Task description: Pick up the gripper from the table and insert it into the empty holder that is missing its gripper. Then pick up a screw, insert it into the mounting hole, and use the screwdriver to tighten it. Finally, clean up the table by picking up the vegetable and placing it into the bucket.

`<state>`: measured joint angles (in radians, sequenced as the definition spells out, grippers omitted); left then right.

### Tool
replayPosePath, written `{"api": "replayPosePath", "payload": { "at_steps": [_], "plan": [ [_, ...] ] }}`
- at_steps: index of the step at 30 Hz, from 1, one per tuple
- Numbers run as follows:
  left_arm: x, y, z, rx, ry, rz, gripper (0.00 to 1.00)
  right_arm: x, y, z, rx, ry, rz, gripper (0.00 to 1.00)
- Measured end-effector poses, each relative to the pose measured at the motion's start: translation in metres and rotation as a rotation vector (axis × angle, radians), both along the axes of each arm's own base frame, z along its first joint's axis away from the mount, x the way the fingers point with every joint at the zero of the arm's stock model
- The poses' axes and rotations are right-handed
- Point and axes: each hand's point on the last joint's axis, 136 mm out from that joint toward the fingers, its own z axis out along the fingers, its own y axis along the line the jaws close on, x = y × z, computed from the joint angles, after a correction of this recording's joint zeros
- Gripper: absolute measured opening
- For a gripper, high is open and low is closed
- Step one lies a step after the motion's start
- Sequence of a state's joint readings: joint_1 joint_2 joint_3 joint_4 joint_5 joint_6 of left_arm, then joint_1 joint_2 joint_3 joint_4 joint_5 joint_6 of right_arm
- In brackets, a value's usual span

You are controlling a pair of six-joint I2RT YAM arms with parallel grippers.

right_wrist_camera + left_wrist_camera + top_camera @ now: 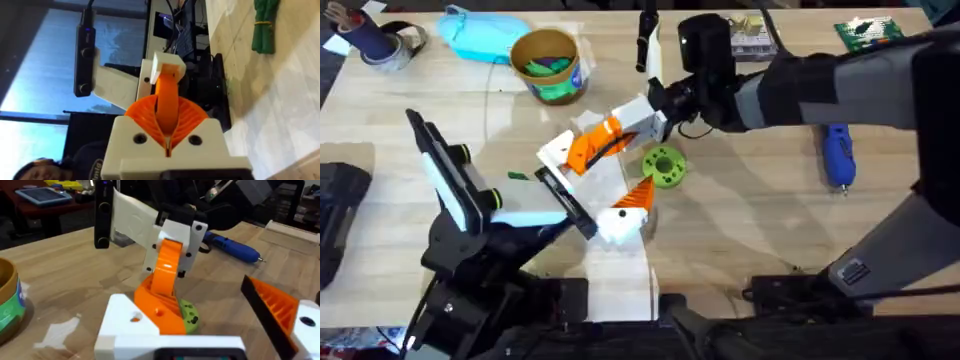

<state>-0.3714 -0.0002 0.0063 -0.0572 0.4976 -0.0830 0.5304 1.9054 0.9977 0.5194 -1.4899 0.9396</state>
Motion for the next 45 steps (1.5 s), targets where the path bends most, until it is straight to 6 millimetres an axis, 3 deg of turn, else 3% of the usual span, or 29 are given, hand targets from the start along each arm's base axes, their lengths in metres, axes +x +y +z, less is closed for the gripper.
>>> {"api": "replayPosePath", "payload": {
  "at_steps": [5, 18, 45],
  "plan": [
    [-0.001, -0.001, 0.000, -0.004, 0.005, -0.010, 0.991, -0.006, 0.011, -0.002, -0.038, 0.046, 0.004, 0.009],
    [0.005, 0.004, 0.000, -0.006, 0.009, 0.034, 0.991, 0.003, 0.025, 0.000, -0.073, 0.048, -0.051, 0.009],
    [0.009, 0.009, 0.000, -0.007, 0.011, 0.068, 0.991, 0.002, 0.032, 0.001, -0.070, 0.021, -0.060, 0.017]
  ]
}}
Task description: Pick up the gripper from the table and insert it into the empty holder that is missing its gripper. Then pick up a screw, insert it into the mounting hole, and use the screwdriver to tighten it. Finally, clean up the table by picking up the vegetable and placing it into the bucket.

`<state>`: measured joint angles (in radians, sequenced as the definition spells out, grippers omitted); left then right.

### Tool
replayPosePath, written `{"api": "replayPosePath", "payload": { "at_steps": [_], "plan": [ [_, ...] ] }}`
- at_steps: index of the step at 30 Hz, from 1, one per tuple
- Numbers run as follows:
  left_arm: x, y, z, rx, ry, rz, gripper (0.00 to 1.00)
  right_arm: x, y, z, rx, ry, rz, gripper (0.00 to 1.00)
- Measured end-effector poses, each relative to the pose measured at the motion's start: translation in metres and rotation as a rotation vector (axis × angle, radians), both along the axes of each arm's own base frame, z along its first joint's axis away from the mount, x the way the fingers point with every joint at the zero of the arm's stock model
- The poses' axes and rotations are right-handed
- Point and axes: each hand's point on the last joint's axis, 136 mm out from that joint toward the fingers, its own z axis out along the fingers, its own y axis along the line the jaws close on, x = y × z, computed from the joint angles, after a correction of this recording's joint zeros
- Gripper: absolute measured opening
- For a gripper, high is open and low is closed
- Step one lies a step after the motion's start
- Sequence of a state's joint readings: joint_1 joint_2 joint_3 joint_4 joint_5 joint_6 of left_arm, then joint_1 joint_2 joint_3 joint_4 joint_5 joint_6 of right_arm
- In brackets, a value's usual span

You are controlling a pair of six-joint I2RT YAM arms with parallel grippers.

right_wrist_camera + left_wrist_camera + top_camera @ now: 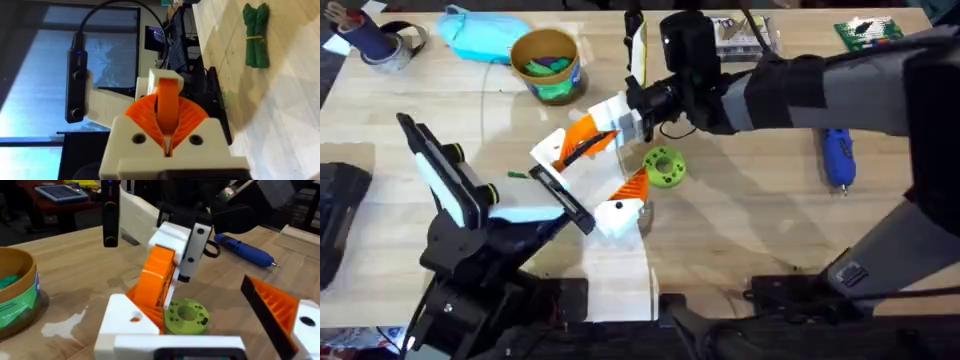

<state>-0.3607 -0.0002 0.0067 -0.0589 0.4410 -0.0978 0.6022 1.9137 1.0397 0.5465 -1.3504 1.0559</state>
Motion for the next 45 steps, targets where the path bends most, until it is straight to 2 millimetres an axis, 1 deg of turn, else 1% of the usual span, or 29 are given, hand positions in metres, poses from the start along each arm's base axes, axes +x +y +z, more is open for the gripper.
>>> {"api": "replayPosePath", "payload": {
  "at_steps": [6, 8, 11, 13, 16, 17, 19, 20, 22, 24, 26, 31, 37, 45],
  "plan": [
    [0.001, 0.001, 0.000, 0.004, -0.005, 0.006, 0.991, 0.001, 0.002, 0.001, 0.032, -0.043, 0.009, 0.098],
    [0.001, 0.001, 0.000, 0.006, -0.007, 0.012, 0.991, 0.001, 0.003, 0.001, 0.043, -0.056, 0.012, 0.148],
    [0.001, 0.001, 0.000, 0.010, -0.011, 0.011, 0.991, -0.005, 0.007, 0.001, 0.053, -0.065, 0.035, 0.307],
    [-0.003, -0.003, 0.001, 0.009, -0.013, -0.023, 0.991, -0.015, 0.013, 0.001, 0.058, -0.068, 0.062, 0.417],
    [-0.011, -0.011, 0.001, 0.006, -0.013, -0.083, 0.991, -0.029, 0.021, 0.002, 0.060, -0.068, 0.100, 0.505],
    [-0.012, -0.011, 0.001, 0.007, -0.013, -0.089, 0.991, -0.029, 0.021, 0.002, 0.061, -0.069, 0.099, 0.532],
    [-0.014, -0.013, 0.001, 0.007, -0.015, -0.104, 0.991, -0.028, 0.020, 0.001, 0.059, -0.067, 0.097, 0.620],
    [-0.014, -0.013, 0.001, 0.008, -0.017, -0.108, 0.991, -0.028, 0.020, 0.001, 0.057, -0.065, 0.095, 0.675],
    [-0.015, -0.014, 0.001, 0.010, -0.019, -0.112, 0.991, -0.026, 0.020, 0.001, 0.056, -0.067, 0.089, 0.864],
    [-0.017, -0.015, 0.001, 0.009, -0.018, -0.125, 0.991, -0.026, 0.020, 0.000, 0.056, -0.066, 0.088, 0.966],
    [-0.018, -0.016, 0.001, 0.008, -0.018, -0.134, 0.991, -0.026, 0.020, 0.000, 0.056, -0.067, 0.088, 0.992],
    [-0.019, -0.017, 0.001, 0.008, -0.018, -0.141, 0.991, -0.022, 0.018, 0.000, 0.056, -0.067, 0.077, 0.994],
    [-0.019, -0.017, 0.001, 0.008, -0.018, -0.145, 0.991, -0.007, 0.008, 0.001, 0.054, -0.061, 0.043, 0.994],
    [-0.020, -0.018, 0.001, 0.008, -0.018, -0.151, 0.991, 0.010, -0.009, 0.003, 0.064, -0.060, 0.017, 0.995]
  ]
}}
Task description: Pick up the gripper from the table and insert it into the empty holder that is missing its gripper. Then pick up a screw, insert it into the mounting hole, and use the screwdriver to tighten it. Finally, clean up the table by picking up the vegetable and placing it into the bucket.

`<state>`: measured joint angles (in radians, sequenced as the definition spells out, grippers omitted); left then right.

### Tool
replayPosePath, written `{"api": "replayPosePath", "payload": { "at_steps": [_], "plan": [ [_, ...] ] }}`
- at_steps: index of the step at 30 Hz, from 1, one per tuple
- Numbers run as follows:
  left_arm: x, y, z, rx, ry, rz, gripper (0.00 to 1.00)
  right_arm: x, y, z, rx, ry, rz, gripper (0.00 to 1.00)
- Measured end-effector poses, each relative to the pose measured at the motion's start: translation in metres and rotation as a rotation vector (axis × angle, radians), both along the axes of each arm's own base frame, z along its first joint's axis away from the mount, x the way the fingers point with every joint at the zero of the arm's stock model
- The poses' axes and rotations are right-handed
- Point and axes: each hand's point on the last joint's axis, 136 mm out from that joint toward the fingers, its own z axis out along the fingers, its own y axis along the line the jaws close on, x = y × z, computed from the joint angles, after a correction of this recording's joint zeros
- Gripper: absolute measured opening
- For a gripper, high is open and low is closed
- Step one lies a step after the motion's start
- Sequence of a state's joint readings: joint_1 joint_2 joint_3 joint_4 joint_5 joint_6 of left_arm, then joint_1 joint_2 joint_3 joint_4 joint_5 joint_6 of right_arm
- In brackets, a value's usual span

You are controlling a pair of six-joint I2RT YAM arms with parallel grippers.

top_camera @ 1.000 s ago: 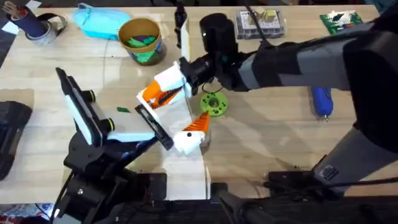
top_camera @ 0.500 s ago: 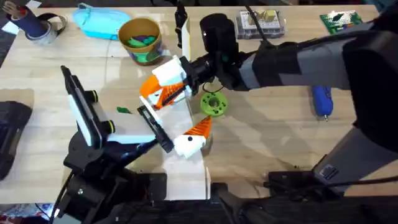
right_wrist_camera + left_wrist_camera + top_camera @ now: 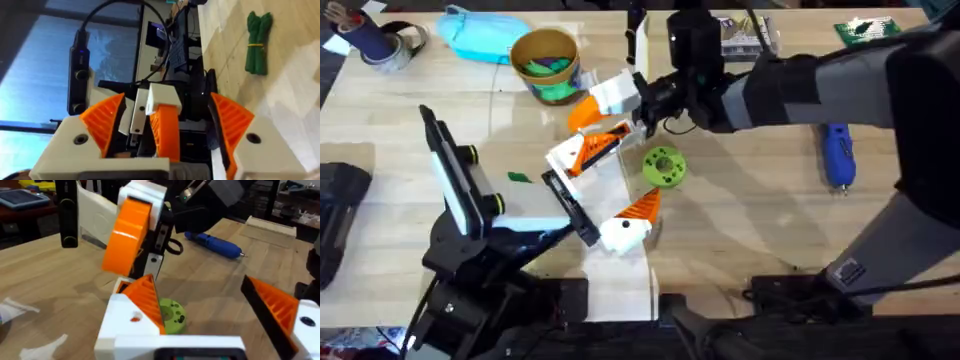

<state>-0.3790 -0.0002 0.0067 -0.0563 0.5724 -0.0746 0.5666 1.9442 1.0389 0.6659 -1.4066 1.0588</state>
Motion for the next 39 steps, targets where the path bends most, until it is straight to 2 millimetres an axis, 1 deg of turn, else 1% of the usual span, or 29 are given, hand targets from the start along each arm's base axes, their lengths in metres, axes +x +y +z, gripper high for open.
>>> {"api": "replayPosePath", "payload": {
  "at_steps": [3, 5, 7, 9, 10, 11, 13, 15, 18, 22, 24, 26, 28, 30, 31, 39],
  "plan": [
    [0.000, 0.000, 0.000, 0.000, 0.000, -0.002, 0.991, 0.008, -0.009, 0.001, 0.021, -0.029, -0.009, 0.993],
    [-0.001, 0.000, 0.000, 0.000, 0.000, -0.004, 0.991, 0.011, -0.016, 0.003, 0.039, -0.048, -0.004, 0.972],
    [-0.001, 0.000, 0.000, 0.000, 0.000, -0.004, 0.991, 0.011, -0.022, 0.004, 0.053, -0.055, 0.012, 0.901],
    [-0.001, 0.000, 0.000, 0.000, 0.000, -0.005, 0.991, 0.009, -0.025, 0.004, 0.057, -0.044, 0.029, 0.853],
    [-0.001, 0.000, 0.000, 0.000, 0.000, -0.005, 0.991, 0.007, -0.026, 0.003, 0.056, -0.035, 0.036, 0.814],
    [-0.001, 0.000, 0.000, 0.000, 0.000, -0.005, 0.991, 0.006, -0.027, 0.002, 0.054, -0.027, 0.041, 0.754],
    [-0.001, 0.000, 0.000, 0.000, 0.000, -0.005, 0.991, 0.005, -0.027, -0.001, 0.041, -0.001, 0.042, 0.678],
    [-0.001, 0.000, 0.000, 0.000, 0.000, -0.005, 0.991, 0.003, -0.028, -0.004, 0.023, 0.033, 0.042, 0.632],
    [-0.001, -0.001, 0.000, 0.000, 0.000, -0.005, 0.991, 0.001, -0.029, -0.009, 0.001, 0.076, 0.041, 0.595],
    [-0.001, -0.001, 0.000, 0.000, 0.000, -0.005, 0.991, 0.000, -0.030, -0.010, -0.004, 0.085, 0.041, 0.437],
    [-0.001, -0.001, 0.000, 0.000, 0.000, -0.006, 0.991, 0.000, -0.030, -0.010, -0.004, 0.085, 0.041, 0.395],
    [-0.001, -0.001, 0.000, -0.001, 0.001, -0.006, 0.991, 0.000, -0.030, -0.011, -0.003, 0.083, 0.041, 0.330],
    [-0.001, -0.001, 0.000, -0.004, 0.007, -0.005, 0.991, 0.000, -0.030, -0.010, 0.000, 0.077, 0.041, 0.229],
    [0.000, 0.000, -0.001, -0.007, 0.015, -0.002, 0.991, 0.000, -0.029, -0.009, 0.003, 0.070, 0.042, 0.072],
    [0.000, 0.000, -0.001, -0.008, 0.016, -0.002, 0.991, 0.000, -0.029, -0.009, 0.003, 0.072, 0.042, 0.024],
    [0.002, 0.002, -0.001, -0.010, 0.019, 0.017, 0.991, -0.003, -0.027, -0.009, 0.003, 0.071, 0.052, 0.013]
  ]
}}
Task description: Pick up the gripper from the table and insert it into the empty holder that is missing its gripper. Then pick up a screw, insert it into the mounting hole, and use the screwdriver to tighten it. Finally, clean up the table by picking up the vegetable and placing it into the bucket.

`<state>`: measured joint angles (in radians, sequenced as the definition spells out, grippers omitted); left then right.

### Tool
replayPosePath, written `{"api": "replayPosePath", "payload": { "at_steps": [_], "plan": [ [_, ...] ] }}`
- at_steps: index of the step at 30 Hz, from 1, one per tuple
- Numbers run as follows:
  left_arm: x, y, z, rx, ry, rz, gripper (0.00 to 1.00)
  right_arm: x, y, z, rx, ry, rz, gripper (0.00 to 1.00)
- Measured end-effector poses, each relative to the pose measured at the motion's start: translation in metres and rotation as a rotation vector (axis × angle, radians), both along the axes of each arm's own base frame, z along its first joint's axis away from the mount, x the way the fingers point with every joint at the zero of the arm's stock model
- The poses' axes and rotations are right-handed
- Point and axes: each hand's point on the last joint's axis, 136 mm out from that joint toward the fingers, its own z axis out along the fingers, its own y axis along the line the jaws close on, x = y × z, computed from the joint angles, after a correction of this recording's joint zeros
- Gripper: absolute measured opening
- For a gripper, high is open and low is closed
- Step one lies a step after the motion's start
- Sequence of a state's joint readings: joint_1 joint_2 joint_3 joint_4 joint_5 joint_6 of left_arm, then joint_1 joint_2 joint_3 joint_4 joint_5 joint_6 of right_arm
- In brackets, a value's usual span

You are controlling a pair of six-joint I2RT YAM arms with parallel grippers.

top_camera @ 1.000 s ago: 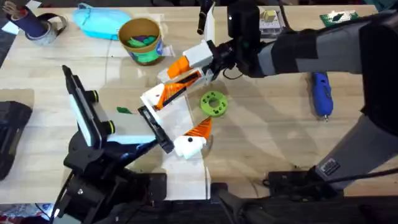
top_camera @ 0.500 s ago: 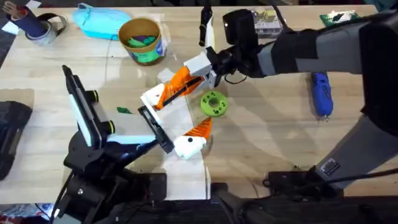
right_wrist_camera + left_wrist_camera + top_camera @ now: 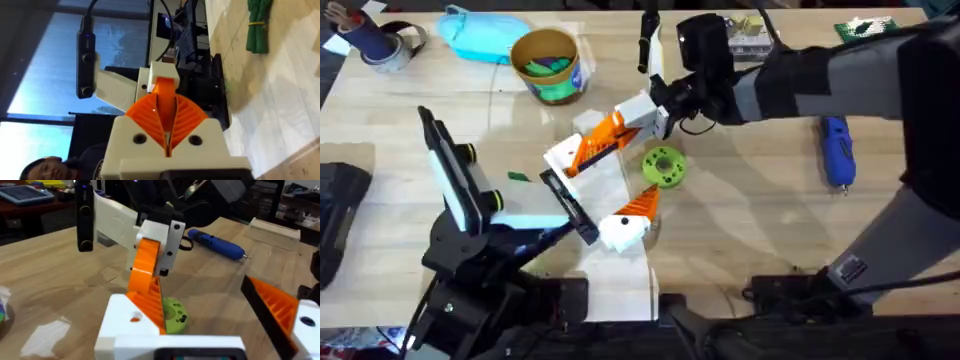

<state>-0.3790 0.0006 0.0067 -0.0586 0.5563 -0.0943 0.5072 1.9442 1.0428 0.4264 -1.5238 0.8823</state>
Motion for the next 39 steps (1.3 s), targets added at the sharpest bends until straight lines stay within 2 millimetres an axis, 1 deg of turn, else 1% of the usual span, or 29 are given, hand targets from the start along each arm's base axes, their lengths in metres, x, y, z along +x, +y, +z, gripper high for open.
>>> {"api": "replayPosePath", "payload": {
  "at_steps": [9, 15, 29, 39],
  "plan": [
    [0.002, 0.002, 0.000, 0.003, -0.007, 0.013, 0.991, 0.001, 0.003, 0.004, 0.016, -0.033, 0.000, 0.010],
    [0.006, 0.005, 0.000, 0.015, -0.022, 0.039, 0.991, 0.007, 0.009, 0.008, 0.018, -0.064, -0.026, 0.010],
    [0.009, 0.007, 0.000, 0.016, -0.020, 0.064, 0.991, 0.011, 0.015, 0.007, -0.005, -0.061, -0.063, 0.009],
    [0.016, 0.014, -0.001, 0.010, -0.007, 0.119, 0.991, 0.009, 0.026, 0.004, -0.018, -0.074, -0.083, 0.009]
  ]
}}
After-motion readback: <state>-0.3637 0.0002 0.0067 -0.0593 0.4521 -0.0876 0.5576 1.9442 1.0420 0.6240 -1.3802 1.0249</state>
